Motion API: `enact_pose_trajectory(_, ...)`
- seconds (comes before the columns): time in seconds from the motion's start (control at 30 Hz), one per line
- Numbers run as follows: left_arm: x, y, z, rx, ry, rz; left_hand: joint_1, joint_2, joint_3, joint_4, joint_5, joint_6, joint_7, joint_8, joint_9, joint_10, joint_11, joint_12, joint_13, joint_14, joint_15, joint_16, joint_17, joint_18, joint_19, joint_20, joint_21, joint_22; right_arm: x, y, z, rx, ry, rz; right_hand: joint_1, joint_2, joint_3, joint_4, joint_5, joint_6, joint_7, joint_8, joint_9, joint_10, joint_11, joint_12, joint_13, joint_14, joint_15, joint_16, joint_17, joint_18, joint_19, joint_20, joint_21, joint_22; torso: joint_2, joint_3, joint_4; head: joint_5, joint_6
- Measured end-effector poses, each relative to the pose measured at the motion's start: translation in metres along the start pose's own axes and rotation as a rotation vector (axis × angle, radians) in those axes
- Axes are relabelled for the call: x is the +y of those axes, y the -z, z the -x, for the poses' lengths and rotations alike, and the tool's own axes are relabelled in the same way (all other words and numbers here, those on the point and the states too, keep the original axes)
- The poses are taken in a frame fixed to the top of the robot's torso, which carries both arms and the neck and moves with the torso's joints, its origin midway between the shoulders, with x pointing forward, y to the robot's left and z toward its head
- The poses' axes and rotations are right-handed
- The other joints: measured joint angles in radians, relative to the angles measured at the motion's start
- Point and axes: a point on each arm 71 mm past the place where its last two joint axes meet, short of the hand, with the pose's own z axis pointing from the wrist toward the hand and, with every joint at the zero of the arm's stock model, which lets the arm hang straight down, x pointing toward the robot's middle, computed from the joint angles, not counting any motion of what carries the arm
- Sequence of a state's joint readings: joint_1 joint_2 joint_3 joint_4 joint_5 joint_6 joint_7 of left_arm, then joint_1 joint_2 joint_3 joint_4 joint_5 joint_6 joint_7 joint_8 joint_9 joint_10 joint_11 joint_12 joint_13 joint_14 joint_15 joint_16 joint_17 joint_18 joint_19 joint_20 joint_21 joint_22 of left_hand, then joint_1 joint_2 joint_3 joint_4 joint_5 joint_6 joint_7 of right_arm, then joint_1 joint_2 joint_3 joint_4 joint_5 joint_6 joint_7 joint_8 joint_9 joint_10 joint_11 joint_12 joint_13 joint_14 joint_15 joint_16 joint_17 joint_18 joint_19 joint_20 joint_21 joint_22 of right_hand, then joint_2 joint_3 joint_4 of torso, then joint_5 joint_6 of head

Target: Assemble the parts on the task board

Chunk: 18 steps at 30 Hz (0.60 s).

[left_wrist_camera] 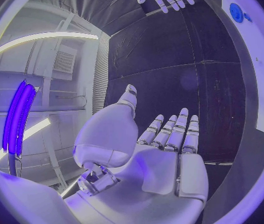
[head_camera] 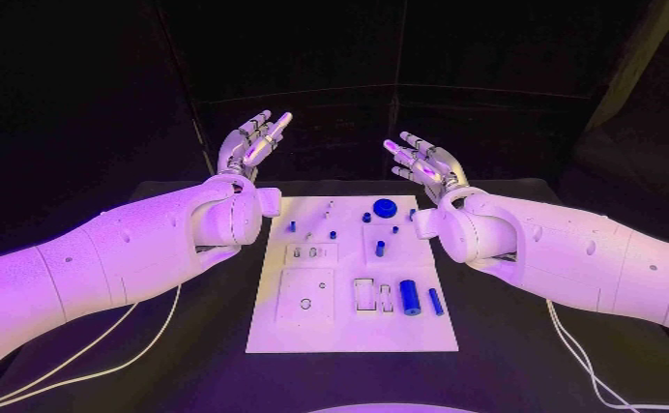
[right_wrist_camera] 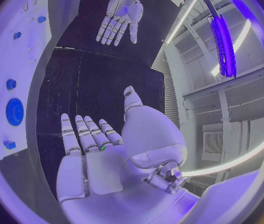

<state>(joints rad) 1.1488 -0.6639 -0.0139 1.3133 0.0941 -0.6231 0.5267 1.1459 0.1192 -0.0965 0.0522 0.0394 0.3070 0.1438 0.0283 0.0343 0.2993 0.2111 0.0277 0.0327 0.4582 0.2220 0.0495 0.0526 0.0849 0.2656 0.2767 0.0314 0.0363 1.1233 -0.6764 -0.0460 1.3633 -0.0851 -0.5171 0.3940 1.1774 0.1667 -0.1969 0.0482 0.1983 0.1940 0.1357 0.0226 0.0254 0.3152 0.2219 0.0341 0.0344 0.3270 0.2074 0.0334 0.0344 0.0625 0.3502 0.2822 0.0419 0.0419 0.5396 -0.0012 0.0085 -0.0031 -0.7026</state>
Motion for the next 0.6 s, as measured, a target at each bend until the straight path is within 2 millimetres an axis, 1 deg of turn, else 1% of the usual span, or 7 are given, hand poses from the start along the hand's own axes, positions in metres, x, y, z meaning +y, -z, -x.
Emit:
enact_pose_trajectory(0.07, 0.0, -0.001, 0.0, 0.006, 0.011, -0.001, 0.038, 0.001, 0.0, 0.0, 0.004, 0.021, 0.002, 0.007, 0.003, 0.019, 0.012, 0.006, 0.003, 0.028, 0.008, 0.005, 0.004, 0.016, 0.013, 0.013, 0.006, 0.003, 0.0, -0.004, -0.002, 0.039, 0.007, -0.008, 0.033, 0.0, 0.003, -0.016, 0.0, 0.026, 0.001, 0.001, 0.002, 0.045, 0.009, 0.008, 0.004, 0.045, 0.008, 0.008, 0.004, 0.005, 0.031, 0.002, 0.004, 0.004, 0.0, 0.0, 0.0, 0.0, 0.0)
enact_pose_trajectory(0.23, 0.0, -0.001, -0.001, 0.018, 0.03, 0.001, 0.04, 0.001, 0.008, 0.008, 0.004, 0.047, 0.005, 0.007, 0.005, 0.051, 0.026, 0.006, 0.005, 0.072, 0.014, 0.013, 0.011, 0.015, 0.044, 0.016, 0.012, 0.008, 0.001, -0.011, -0.005, 0.123, 0.021, -0.026, 0.107, -0.003, 0.017, -0.066, -0.004, 0.134, 0.009, 0.024, 0.013, 0.205, 0.02, 0.039, 0.015, 0.208, 0.013, 0.036, 0.014, 0.04, 0.15, 0.005, 0.036, 0.018, 0.0, -0.0001, 0.0001, 0.0, 0.0)
enact_pose_trajectory(0.3, 0.0, -0.001, -0.001, 0.021, 0.035, 0.001, 0.046, -0.006, 0.01, 0.01, 0.004, 0.066, 0.005, 0.012, 0.008, 0.077, 0.033, 0.012, 0.008, 0.127, 0.017, 0.029, 0.018, 0.024, 0.076, 0.016, 0.022, 0.013, 0.0, -0.012, -0.007, 0.149, 0.026, -0.034, 0.134, -0.004, 0.025, -0.089, -0.009, 0.199, 0.013, 0.034, 0.019, 0.285, 0.017, 0.054, 0.019, 0.289, 0.009, 0.05, 0.019, 0.047, 0.21, 0.006, 0.052, 0.025, 0.0, -0.0001, 0.0002, 0.0, 0.0)
enact_pose_trajectory(0.37, -0.001, 0.0, 0.002, 0.027, 0.044, 0.002, 0.047, -0.007, 0.015, 0.015, 0.004, 0.099, 0.007, 0.019, 0.011, 0.122, 0.044, 0.019, 0.012, 0.203, 0.02, 0.051, 0.029, 0.026, 0.137, 0.016, 0.039, 0.021, 0.0, -0.012, -0.003, 0.165, 0.062, -0.023, 0.157, -0.005, 0.032, -0.111, -0.009, 0.268, 0.018, 0.046, 0.024, 0.358, 0.011, 0.067, 0.022, 0.363, 0.001, 0.062, 0.022, 0.07, 0.263, 0.006, 0.07, 0.031, 0.0, -0.0003, 0.0003, 0.0, -0.001)
enact_pose_trajectory(0.43, -0.002, 0.001, 0.013, 0.02, 0.047, 0.002, 0.058, -0.007, 0.022, 0.015, 0.004, 0.171, 0.011, 0.035, 0.019, 0.221, 0.051, 0.038, 0.021, 0.263, 0.016, 0.073, 0.036, 0.027, 0.238, 0.015, 0.066, 0.036, 0.001, -0.011, 0.014, 0.151, 0.131, 0.002, 0.178, -0.005, 0.042, -0.134, -0.015, 0.344, 0.025, 0.056, 0.029, 0.427, 0.004, 0.078, 0.025, 0.438, -0.008, 0.074, 0.025, 0.078, 0.316, 0.005, 0.087, 0.036, 0.002, -0.0007, 0.0007, 0.0, -0.004)
enact_pose_trajectory(0.57, -0.004, 0.004, 0.019, 0.026, 0.063, 0.0, 0.082, -0.004, 0.041, 0.001, 0.006, 0.39, 0.033, 0.085, 0.04, 0.473, 0.025, 0.089, 0.038, 0.364, -0.016, 0.11, 0.048, 0.07, 0.432, 0.01, 0.128, 0.063, 0.005, -0.009, 0.032, 0.143, 0.259, 0.051, 0.202, -0.001, 0.058, -0.173, -0.015, 0.468, 0.042, 0.067, 0.034, 0.53, -0.013, 0.087, 0.025, 0.554, -0.029, 0.088, 0.027, 0.088, 0.401, -0.003, 0.118, 0.042, 0.011, -0.0013, 0.0035, -0.002, 0.0)
enact_pose_trajectory(0.6, -0.005, 0.005, 0.016, 0.04, 0.072, -0.001, 0.09, -0.006, 0.045, -0.003, 0.011, 0.448, 0.042, 0.098, 0.045, 0.514, 0.017, 0.099, 0.039, 0.397, -0.028, 0.122, 0.052, 0.071, 0.469, 0.009, 0.141, 0.067, 0.007, -0.009, 0.031, 0.153, 0.289, 0.067, 0.204, -0.002, 0.062, -0.182, -0.015, 0.496, 0.046, 0.07, 0.035, 0.551, -0.017, 0.087, 0.026, 0.579, -0.035, 0.089, 0.027, 0.101, 0.419, -0.006, 0.125, 0.044, 0.014, -0.0015, 0.0046, -0.003, 0.004)
